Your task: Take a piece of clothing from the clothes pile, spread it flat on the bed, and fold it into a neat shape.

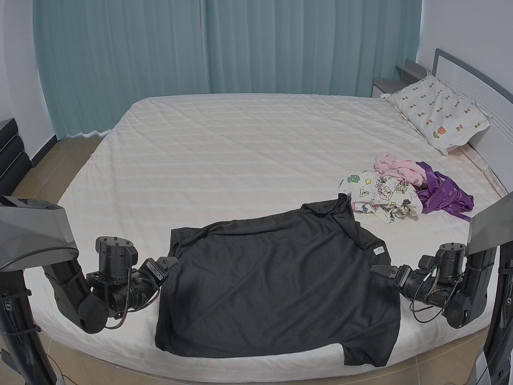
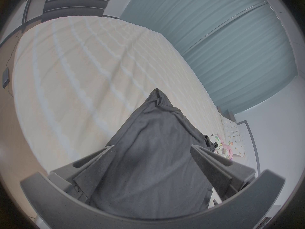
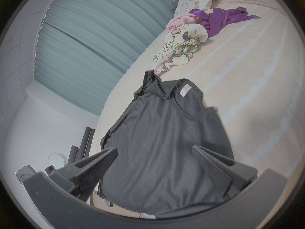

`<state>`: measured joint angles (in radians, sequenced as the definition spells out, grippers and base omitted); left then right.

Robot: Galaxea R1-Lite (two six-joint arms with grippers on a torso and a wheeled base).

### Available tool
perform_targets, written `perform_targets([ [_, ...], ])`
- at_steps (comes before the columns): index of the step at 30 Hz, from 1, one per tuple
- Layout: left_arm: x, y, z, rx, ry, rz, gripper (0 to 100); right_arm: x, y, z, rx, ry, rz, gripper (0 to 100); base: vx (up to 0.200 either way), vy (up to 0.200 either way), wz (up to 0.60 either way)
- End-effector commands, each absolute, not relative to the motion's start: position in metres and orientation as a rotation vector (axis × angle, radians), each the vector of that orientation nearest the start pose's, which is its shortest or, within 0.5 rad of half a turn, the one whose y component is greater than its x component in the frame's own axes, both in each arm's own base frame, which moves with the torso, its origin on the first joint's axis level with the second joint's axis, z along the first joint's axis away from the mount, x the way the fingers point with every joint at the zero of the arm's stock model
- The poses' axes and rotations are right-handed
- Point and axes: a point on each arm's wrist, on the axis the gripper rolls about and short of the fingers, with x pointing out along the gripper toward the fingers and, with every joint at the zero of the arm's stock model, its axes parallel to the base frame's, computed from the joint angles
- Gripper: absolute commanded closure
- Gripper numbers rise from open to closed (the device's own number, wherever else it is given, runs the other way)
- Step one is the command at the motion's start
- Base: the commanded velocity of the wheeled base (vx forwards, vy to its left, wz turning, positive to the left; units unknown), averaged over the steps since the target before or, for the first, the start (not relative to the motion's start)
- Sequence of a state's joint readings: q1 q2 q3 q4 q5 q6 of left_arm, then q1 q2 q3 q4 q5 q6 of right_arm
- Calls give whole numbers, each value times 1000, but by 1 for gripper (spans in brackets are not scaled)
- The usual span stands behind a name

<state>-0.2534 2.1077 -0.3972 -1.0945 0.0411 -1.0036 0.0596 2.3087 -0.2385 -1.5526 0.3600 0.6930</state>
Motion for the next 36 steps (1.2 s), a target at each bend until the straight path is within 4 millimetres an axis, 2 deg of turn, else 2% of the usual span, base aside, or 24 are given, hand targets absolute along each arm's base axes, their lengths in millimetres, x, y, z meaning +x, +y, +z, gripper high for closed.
perform_targets([
  [1,280,-71,15,-879,653,117,0,273,25,-17,747,630,221,0,0,0,0],
  [10,290,-74,9,-901,644,130,0,273,26,-19,746,637,223,0,0,0,0],
  [17,291,-73,10,-923,641,136,0,272,27,-21,745,645,225,0,0,0,0],
  [23,291,-73,9,-925,645,133,0,272,28,-22,744,651,226,0,200,0,0],
  [28,292,-74,8,-925,646,134,0,272,28,-22,744,652,225,0,0,0,0],
  [36,311,-79,12,-953,595,121,0,272,28,-21,744,646,228,0,0,0,0],
])
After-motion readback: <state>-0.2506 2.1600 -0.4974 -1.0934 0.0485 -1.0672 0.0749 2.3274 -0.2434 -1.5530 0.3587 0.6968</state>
